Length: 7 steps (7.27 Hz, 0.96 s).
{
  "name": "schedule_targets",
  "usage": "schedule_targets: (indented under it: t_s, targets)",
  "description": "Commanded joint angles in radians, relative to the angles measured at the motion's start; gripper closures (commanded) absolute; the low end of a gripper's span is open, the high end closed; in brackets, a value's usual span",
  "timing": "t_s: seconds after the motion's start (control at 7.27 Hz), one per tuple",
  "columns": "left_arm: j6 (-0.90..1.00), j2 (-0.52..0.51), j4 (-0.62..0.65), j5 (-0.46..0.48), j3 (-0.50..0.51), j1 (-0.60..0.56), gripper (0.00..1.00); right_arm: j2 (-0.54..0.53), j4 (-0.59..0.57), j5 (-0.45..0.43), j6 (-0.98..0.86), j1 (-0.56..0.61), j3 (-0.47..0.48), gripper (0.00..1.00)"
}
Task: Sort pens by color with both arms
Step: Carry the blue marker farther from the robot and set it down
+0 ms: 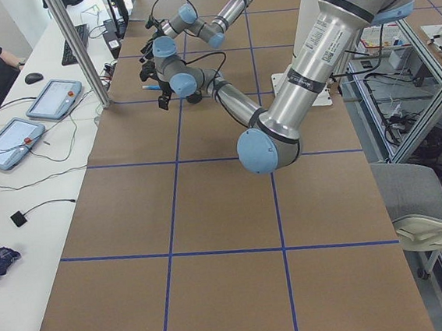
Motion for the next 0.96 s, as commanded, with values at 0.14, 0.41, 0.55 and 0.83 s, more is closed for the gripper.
schedule_targets:
  t_s: [0.14, 0.41, 0.55, 0.83]
  targets:
    - [-0.175, -0.148, 0.195, 0.002, -0.011, 0.074, 0.01, -0.024, -0.204, 0.448, -0.047, 0.243, 0.092, 0.0]
    - [-0.177, -0.242, 0.361, 0.003, -0.01, 0.129, 0.01, -0.091, -0.244, 0.602, -0.069, 0.309, 0.091, 0.0]
    - [-0.177, -0.288, 0.444, 0.002, 0.01, 0.148, 0.01, -0.128, -0.238, 0.641, -0.142, 0.343, 0.092, 0.0]
    - [-0.179, -0.411, 0.491, 0.003, 0.167, 0.177, 0.01, -0.15, -0.237, 0.667, -0.199, 0.36, 0.089, 0.0]
